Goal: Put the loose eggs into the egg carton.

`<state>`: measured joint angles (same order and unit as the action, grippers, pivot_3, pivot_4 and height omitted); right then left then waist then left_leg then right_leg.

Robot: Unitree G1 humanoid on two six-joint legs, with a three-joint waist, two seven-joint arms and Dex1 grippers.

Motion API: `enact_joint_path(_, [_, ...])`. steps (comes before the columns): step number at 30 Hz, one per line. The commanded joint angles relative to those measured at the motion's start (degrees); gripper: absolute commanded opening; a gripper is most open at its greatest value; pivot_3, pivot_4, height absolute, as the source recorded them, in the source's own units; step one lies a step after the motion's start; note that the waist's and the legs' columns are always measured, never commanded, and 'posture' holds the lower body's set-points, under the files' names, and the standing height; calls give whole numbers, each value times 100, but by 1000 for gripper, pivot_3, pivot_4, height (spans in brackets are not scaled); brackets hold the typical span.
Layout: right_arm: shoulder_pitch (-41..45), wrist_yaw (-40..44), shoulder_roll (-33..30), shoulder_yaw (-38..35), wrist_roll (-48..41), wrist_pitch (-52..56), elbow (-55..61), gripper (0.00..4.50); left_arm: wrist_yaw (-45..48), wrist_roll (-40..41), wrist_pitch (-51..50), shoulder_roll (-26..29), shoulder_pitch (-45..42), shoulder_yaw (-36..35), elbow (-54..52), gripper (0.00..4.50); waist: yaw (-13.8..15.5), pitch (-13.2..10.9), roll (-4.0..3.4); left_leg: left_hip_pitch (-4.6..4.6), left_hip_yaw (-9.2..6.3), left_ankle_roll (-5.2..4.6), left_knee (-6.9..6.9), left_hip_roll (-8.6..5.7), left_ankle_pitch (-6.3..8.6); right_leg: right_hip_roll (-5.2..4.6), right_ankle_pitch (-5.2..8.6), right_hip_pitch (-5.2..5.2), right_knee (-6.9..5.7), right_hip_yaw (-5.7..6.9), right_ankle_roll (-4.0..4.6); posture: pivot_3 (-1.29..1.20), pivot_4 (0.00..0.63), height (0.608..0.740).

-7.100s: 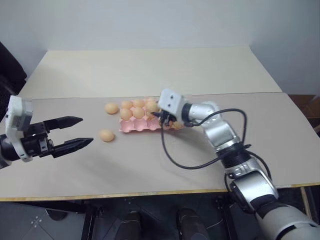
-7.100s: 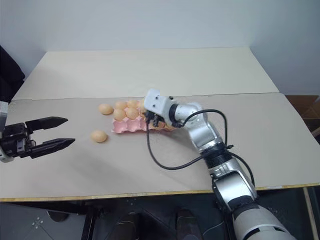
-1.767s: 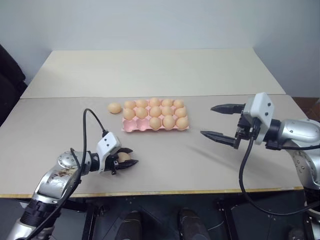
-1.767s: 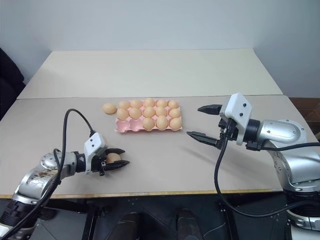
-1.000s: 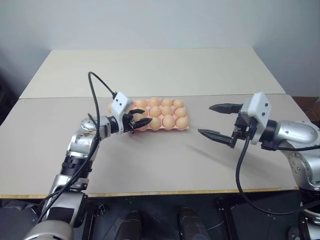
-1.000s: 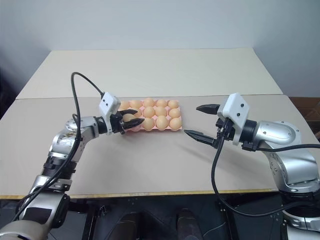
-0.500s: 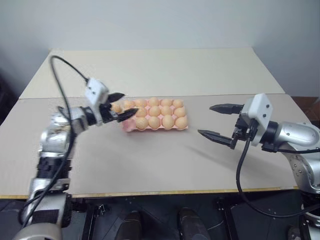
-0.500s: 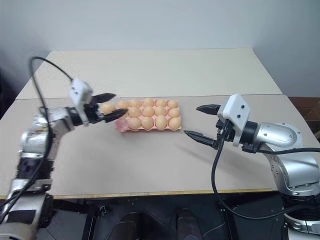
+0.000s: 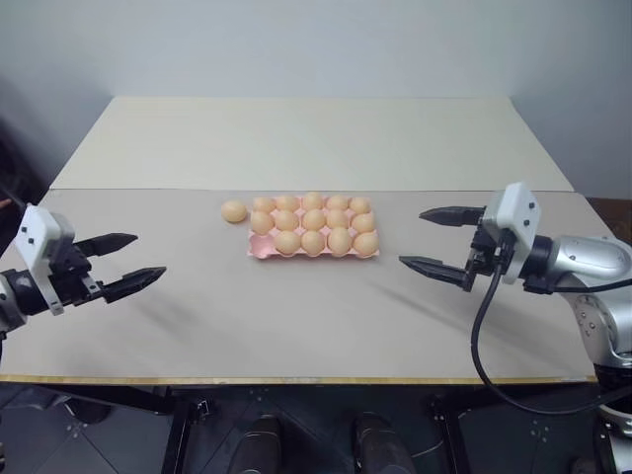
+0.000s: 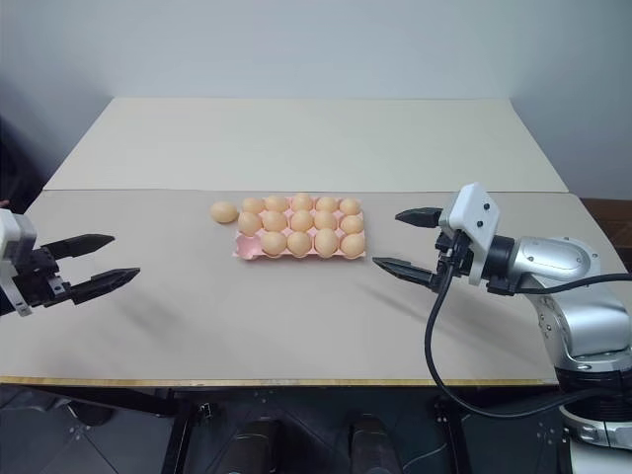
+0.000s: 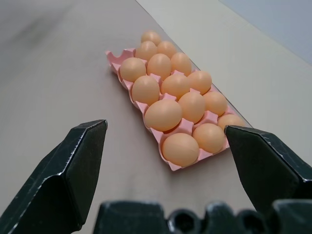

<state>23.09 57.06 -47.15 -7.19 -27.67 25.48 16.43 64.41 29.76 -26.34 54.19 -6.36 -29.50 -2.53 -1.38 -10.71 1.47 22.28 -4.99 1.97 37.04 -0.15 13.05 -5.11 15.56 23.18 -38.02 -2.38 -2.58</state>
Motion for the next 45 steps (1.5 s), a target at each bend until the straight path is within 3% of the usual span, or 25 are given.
enact_joint_path(1, [144, 38, -42, -80, -18, -132, 46, 4474, -288, 185, -66, -111, -23, -146, -300, 4463, -4, 0, 0, 0, 0, 0, -1, 0, 0, 1, 0, 0, 0, 0, 0, 0, 150, 740])
enact_joint_path(7, [258, 22, -28, -53, -13, -100, 36, 4474, -1366, -151, -244, -607, -911, 595, -17, 4463, 25, 1, 2, -4, 1, 0, 2, 0, 0, 1, -1, -3, -4, 0, 0, 0, 150, 740])
enact_joint_path(13, [233, -98, 35, -45, -11, -78, 164, 4474, -2551, -889, -85, -1554, -2373, 1497, 1182, 4463, 53, 5, 8, 5, 1, 0, 7, -5, 0, -1, -3, 0, -3, 0, -3, 0, 150, 740])
enact_joint_path(18, [123, -207, 39, -102, -50, -44, 306, 4474, -3141, -1555, 528, -2209, -3719, 2019, 3006, 4463, 51, 6, 15, 9, 1, 0, 14, -6, 0, 0, -4, 3, -5, 1, -3, 0, 150, 740])
enact_joint_path(25, [-66, -322, -24, -236, -151, 76, 554, 4474, -3497, -2129, 1530, -2694, -5109, 2279, 5477, 4463, 20, 6, 19, 14, 2, -1, 20, -10, 0, -1, -4, 4, -3, 1, -5, 0, 150, 740])
enact_joint_path(33, [-227, -415, -91, -397, -220, 189, 762, 4474, -3621, -2405, 2024, -2925, -5601, 2294, 6743, 4463, 16, 6, 20, 16, 1, -1, 23, -12, 0, -1, -5, 4, -4, 1, -7, 0, 150, 740])
enact_joint_path(45, [-347, -444, -113, -432, -205, 221, 913, 4474, -3708, -2261, 2159, -3035, -5496, 2038, 6884, 4463, 23, 6, 20, 18, 1, -1, 26, -13, 0, -3, -6, 4, -4, 1, -10, 0, 150, 740])
